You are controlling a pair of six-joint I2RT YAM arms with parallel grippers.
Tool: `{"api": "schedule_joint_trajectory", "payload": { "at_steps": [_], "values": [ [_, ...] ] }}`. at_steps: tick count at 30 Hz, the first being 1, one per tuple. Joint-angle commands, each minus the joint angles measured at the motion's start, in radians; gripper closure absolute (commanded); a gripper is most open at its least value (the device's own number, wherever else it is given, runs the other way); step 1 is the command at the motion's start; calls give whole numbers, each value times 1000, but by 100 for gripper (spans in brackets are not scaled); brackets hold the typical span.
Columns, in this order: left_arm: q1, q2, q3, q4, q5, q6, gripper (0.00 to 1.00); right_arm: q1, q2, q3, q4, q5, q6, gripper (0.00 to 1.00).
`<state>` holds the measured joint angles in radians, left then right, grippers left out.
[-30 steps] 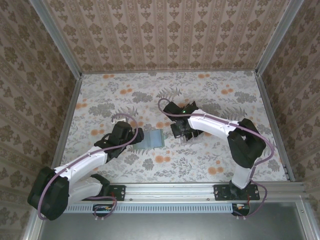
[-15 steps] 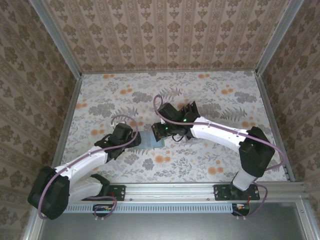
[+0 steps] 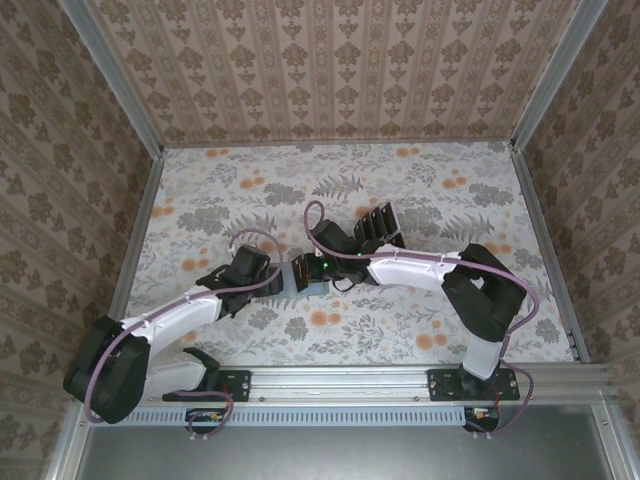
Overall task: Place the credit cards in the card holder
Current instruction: Insert the credit card into the card slot.
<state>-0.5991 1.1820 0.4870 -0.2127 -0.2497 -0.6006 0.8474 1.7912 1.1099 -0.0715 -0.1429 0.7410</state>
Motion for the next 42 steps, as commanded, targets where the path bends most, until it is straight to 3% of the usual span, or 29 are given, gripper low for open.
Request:
{"api": "schedule_joint_trajectory", "payload": {
  "at_steps": [1, 15, 25, 42],
  "values": [
    [-14, 20, 29, 16, 1, 41, 0, -8, 19, -32, 62, 9, 25, 100],
    [-32, 144, 51, -22, -92, 6, 0, -41, 31, -115, 112, 0, 39, 100],
    [-35, 132, 30, -61, -124, -53, 0, -61, 26, -144, 162, -36, 63, 100],
    [-37, 137, 21, -71, -125, -97, 0, -105, -4, -185, 411, -161, 116, 100]
  ]
}}
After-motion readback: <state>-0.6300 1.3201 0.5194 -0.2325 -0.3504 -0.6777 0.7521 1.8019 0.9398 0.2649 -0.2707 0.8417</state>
